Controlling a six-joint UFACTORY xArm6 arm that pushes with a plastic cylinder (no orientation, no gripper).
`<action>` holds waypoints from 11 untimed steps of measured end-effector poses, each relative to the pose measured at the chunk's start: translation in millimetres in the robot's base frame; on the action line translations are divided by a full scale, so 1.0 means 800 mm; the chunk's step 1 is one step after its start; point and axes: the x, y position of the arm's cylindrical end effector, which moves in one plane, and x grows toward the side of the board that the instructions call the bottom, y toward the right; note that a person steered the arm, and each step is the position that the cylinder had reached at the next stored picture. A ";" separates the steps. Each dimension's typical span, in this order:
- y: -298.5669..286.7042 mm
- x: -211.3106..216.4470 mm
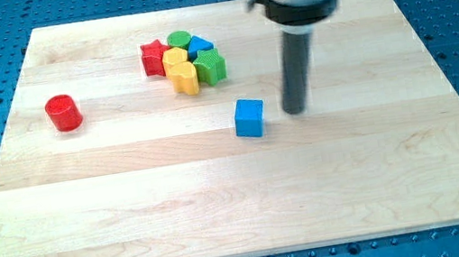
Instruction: Move the blue cube into the group of blocks
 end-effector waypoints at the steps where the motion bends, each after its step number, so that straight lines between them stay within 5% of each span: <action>1: -0.039 0.030; 5: -0.252 0.001; 11: -0.172 -0.031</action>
